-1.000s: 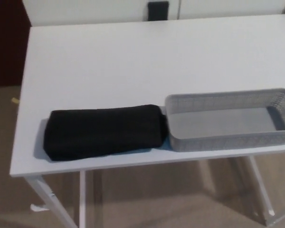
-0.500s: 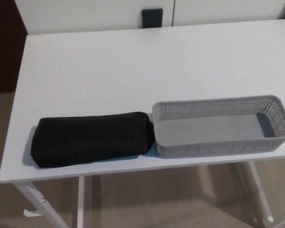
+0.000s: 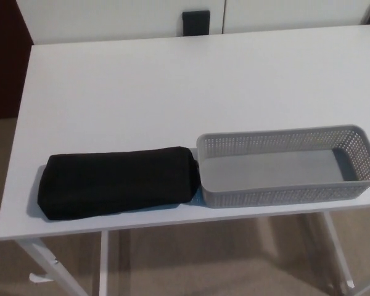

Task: The robot walk towards a table in front and pick up a black pencil case on the left hand side and put the pencil case into a small container on the right hand side

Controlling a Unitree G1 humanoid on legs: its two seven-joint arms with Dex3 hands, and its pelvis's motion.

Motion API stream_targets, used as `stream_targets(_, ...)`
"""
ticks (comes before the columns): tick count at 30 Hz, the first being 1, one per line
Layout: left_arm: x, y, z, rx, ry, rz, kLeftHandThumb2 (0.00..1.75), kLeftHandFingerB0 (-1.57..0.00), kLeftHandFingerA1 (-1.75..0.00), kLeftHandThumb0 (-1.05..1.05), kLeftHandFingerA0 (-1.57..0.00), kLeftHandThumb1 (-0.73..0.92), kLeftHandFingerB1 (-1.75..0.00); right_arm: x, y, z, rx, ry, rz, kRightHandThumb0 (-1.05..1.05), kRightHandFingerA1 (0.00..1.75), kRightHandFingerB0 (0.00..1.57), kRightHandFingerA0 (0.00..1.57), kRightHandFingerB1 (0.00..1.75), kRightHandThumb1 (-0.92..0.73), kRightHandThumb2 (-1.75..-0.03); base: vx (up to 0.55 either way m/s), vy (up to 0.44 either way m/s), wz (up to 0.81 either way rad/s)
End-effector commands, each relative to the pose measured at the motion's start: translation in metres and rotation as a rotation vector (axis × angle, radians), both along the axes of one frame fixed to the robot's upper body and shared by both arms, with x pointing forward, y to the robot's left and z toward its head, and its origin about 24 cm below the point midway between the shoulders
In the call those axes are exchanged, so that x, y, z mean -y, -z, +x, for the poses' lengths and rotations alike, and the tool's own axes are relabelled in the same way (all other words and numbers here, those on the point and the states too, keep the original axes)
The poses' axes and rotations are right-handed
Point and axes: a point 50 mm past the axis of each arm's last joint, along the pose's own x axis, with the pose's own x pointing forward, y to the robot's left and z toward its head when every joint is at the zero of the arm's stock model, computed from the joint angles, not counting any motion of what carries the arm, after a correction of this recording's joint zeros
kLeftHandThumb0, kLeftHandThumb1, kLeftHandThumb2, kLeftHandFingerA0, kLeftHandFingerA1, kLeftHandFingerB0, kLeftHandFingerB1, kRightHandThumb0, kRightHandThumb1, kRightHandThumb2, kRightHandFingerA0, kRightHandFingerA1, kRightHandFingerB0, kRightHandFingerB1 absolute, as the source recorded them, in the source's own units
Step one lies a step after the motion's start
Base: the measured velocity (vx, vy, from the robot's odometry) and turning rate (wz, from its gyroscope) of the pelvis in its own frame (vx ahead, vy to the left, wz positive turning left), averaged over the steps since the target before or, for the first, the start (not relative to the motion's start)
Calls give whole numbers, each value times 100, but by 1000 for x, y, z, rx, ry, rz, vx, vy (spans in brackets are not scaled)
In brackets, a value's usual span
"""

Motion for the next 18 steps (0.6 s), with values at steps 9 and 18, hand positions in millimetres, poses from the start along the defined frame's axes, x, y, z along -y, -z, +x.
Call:
stream_targets(9, 54, -206, 15, 750, 344, 336, 75, 0, -8, -60, 0, 38, -12, 14, -1, -8, -12, 64, -10, -22, 53, 47, 69, 44, -48, -54, 0, 0, 0)
stream_targets(18, 151, -262, 60, 867, 850, 507, 78, 0, -12, -63, 0, 37, -11, 14, -1, -13, -2, 72, -31, -25, 60, 51, 77, 45, -50, -55, 0, 0, 0)
